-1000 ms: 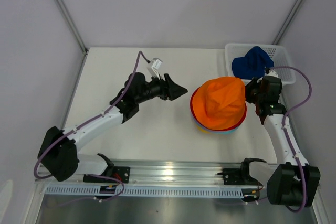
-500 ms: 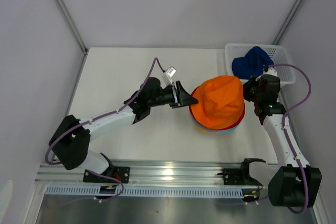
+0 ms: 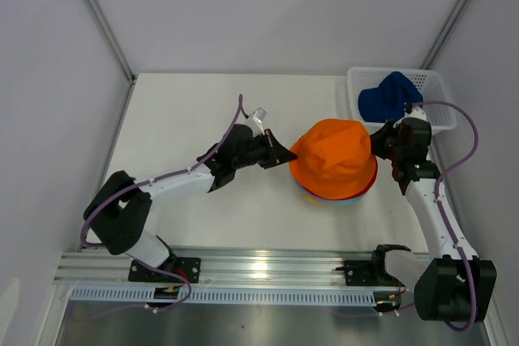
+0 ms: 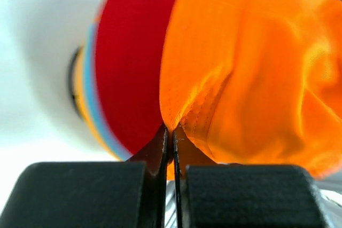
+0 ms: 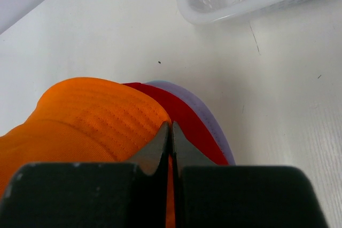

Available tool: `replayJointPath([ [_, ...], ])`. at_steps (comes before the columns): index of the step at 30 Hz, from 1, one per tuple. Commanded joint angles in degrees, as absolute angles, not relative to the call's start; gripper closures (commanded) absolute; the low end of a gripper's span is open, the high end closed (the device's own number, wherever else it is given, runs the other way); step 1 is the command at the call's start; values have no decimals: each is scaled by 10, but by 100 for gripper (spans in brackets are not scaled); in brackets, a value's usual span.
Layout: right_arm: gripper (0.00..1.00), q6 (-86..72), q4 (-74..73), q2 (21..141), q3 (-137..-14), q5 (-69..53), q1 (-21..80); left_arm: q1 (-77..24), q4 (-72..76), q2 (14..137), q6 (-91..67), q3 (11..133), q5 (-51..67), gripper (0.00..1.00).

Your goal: Stack the hats

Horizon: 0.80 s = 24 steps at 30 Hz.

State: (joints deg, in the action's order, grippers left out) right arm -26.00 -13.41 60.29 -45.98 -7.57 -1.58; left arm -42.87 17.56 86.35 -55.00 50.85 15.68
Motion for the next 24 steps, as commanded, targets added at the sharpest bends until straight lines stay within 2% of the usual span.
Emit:
replayJointPath([
  [1,100,-250,-118,611,-448,-71,-15,-418,167,903,-533,481,127,99],
  [6,100,-243,-120,628,-440,-67,-14,-423,181,972,-528,474,150,99],
  [14,100,-218,-147,660,-451,-64,-14,-442,204,964,-441,450,184,97],
  [17,100,-210,-135,670,-456,-72,-15,-474,211,922,-383,446,184,87],
  [22,100,-204,-102,727,-499,-112,-11,-518,134,878,-346,474,156,78],
  [24,100,-191,-90,760,-526,-126,-4,-518,117,861,-354,464,139,68],
])
